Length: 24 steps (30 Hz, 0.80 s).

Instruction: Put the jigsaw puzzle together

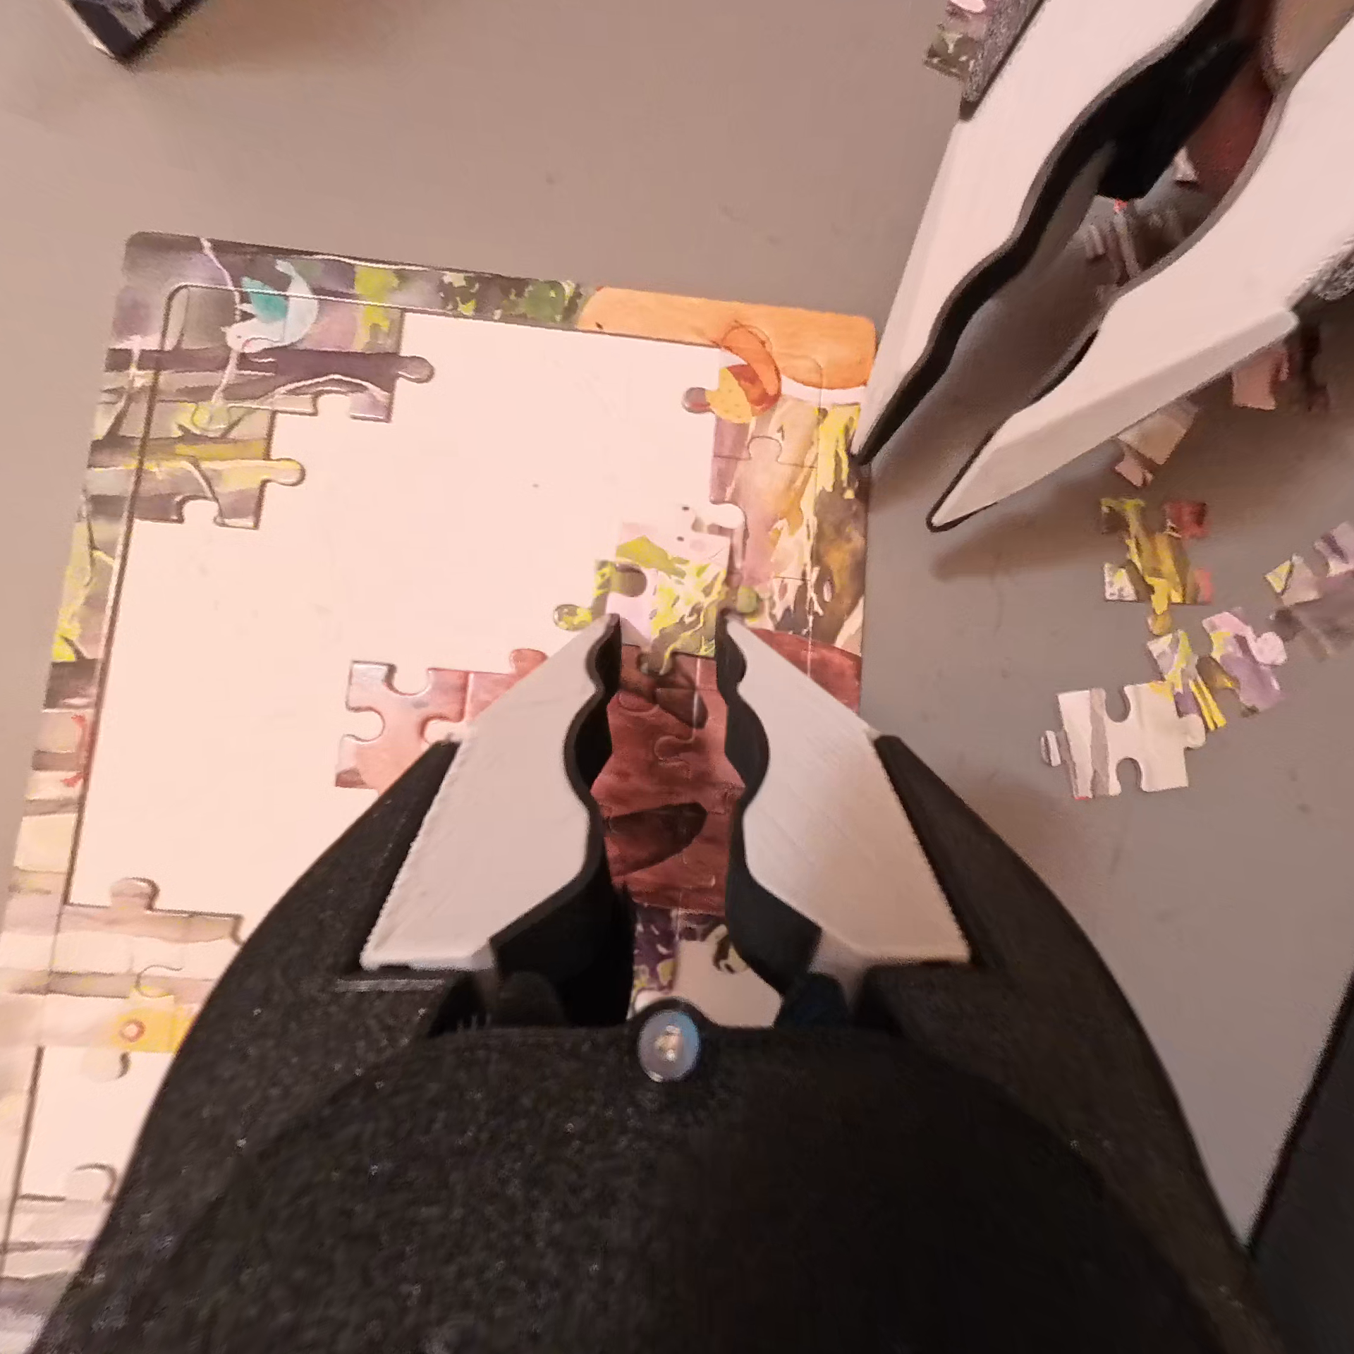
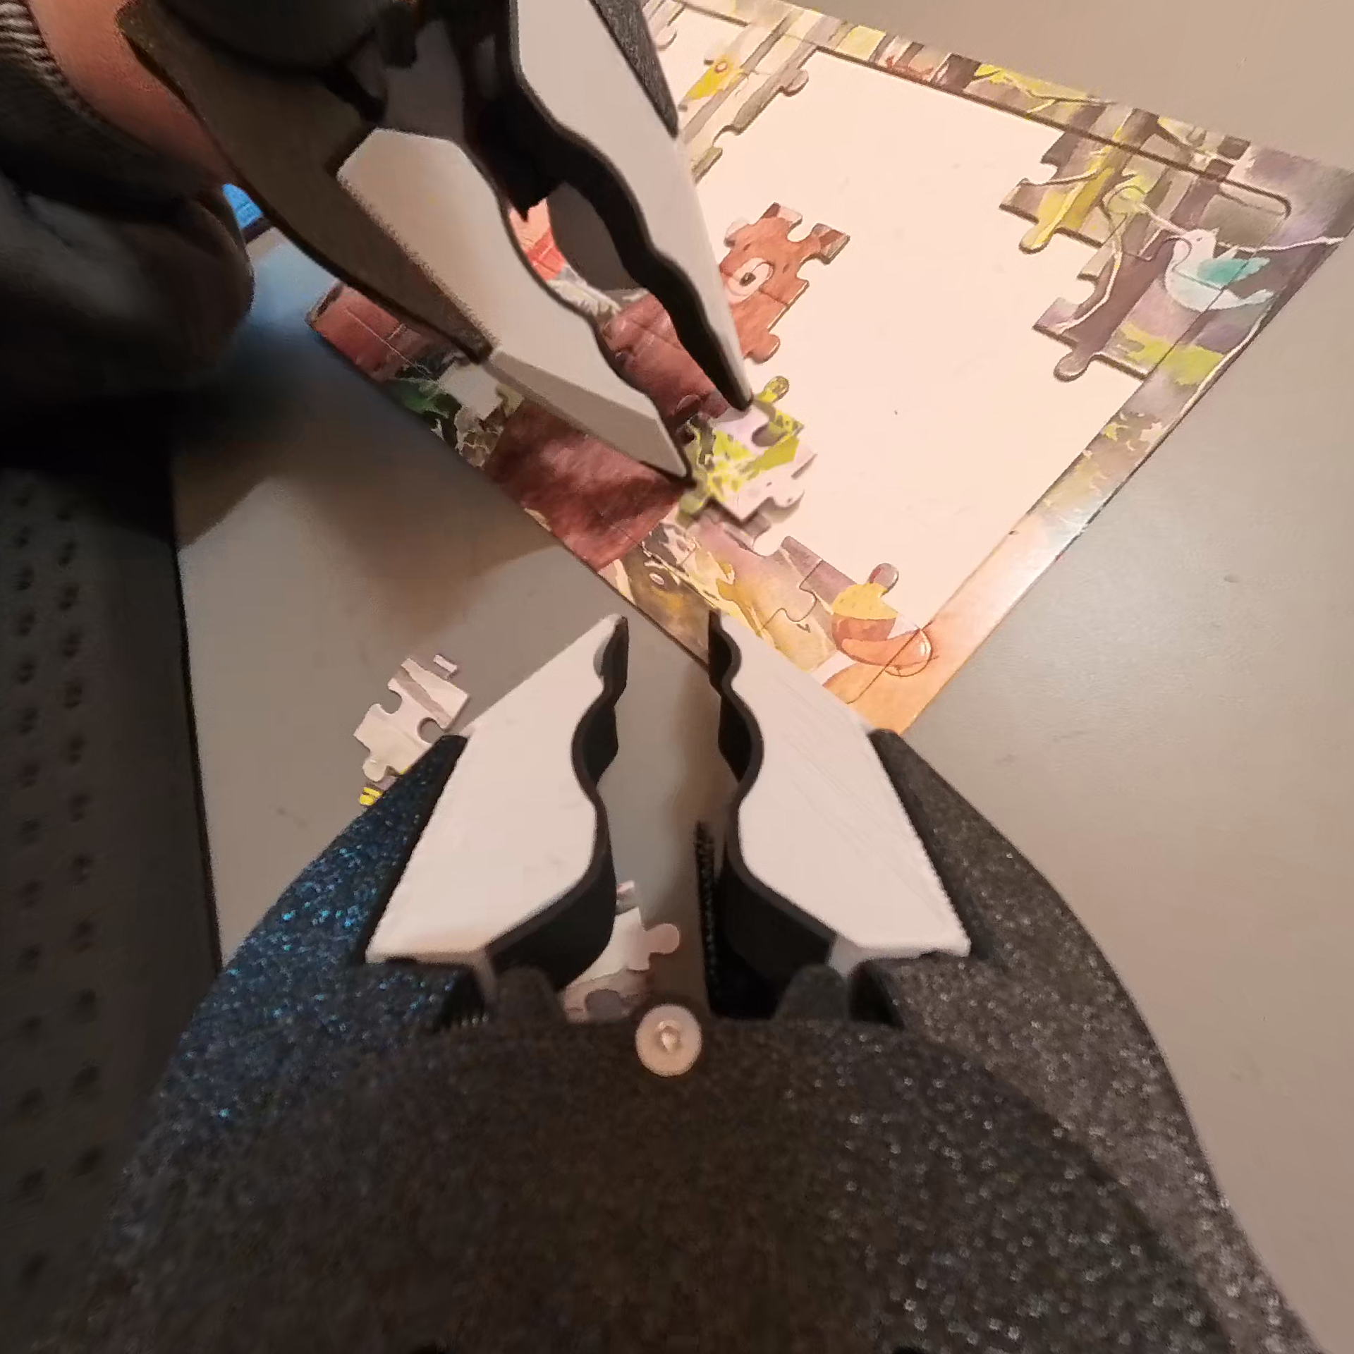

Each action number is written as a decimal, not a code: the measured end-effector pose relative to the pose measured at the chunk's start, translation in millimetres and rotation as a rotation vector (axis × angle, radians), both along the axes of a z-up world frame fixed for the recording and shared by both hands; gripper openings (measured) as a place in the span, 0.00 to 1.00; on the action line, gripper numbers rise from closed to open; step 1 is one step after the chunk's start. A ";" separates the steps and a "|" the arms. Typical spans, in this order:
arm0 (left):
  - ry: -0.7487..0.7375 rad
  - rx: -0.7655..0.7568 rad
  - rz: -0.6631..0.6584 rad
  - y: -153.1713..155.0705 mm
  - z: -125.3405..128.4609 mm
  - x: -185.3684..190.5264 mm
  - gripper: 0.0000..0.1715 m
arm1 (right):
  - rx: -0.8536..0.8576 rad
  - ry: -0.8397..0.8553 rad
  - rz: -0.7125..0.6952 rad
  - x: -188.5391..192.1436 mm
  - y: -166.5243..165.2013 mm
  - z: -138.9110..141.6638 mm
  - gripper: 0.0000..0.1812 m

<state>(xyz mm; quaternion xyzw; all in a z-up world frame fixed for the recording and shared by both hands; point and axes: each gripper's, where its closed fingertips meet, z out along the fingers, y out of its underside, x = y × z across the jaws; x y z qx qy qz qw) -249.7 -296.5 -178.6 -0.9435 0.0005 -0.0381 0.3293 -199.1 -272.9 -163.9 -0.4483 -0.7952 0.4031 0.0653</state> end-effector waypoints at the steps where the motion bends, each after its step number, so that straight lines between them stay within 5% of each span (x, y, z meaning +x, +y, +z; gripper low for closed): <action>1: 0.013 0.002 0.006 1.2 0.2 -1.9 0.12 | 0.003 -0.003 -0.003 -0.1 1.2 -0.9 0.12; 7: 0.065 0.006 0.020 20.3 -1.2 -5.7 0.09 | 0.010 -0.003 -0.006 -0.1 2.8 -1.4 0.12; 18: 0.041 0.024 0.009 15.7 1.8 -18.8 0.24 | 0.016 -0.006 -0.019 -1.3 6.2 -3.2 0.12; 24: 0.018 0.029 -0.035 26.6 -3.9 -13.4 0.24 | 0.036 -0.026 -0.009 0.9 5.8 -9.4 0.12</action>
